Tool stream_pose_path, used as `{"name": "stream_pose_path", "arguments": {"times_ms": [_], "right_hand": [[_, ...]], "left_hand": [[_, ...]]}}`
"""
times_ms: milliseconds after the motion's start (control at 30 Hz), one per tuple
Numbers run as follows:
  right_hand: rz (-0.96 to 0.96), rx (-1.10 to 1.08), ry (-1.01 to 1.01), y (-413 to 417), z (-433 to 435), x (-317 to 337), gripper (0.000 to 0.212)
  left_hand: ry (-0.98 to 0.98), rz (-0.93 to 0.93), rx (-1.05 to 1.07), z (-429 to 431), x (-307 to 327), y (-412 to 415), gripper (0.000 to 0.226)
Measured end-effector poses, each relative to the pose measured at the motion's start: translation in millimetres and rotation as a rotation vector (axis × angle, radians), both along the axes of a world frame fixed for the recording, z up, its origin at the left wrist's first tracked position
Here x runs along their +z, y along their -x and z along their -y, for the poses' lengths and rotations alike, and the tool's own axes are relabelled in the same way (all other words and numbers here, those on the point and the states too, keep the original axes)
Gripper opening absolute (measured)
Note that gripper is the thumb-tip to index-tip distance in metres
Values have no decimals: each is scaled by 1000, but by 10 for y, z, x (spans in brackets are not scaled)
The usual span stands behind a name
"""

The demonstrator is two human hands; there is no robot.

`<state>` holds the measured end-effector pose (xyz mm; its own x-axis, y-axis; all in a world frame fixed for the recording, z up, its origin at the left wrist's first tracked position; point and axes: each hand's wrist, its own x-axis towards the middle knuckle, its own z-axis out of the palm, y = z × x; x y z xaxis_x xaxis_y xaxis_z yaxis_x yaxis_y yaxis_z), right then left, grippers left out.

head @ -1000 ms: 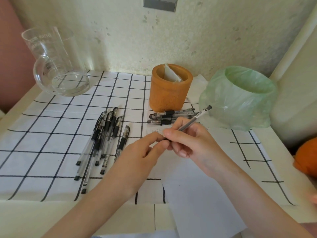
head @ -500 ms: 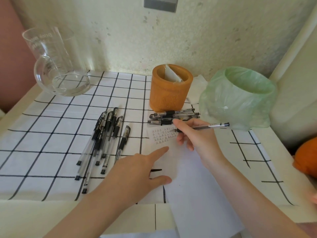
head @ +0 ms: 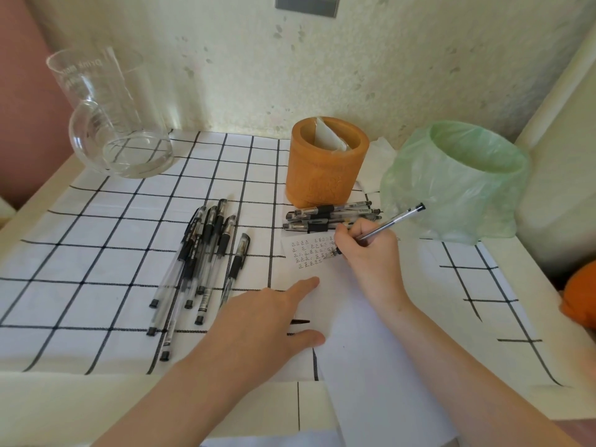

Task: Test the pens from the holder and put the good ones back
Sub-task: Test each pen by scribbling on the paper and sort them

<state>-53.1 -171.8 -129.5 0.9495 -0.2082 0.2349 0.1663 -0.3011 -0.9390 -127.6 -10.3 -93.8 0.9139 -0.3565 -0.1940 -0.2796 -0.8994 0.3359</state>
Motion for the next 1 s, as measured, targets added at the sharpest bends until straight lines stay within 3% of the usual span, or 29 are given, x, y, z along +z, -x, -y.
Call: {"name": "stream_pose_path", "arguments": {"times_ms": [1000], "right_hand": [[36, 12, 67, -11, -3, -2, 42]], "left_hand": [[-11, -20, 5, 10, 15, -11, 67]]}}
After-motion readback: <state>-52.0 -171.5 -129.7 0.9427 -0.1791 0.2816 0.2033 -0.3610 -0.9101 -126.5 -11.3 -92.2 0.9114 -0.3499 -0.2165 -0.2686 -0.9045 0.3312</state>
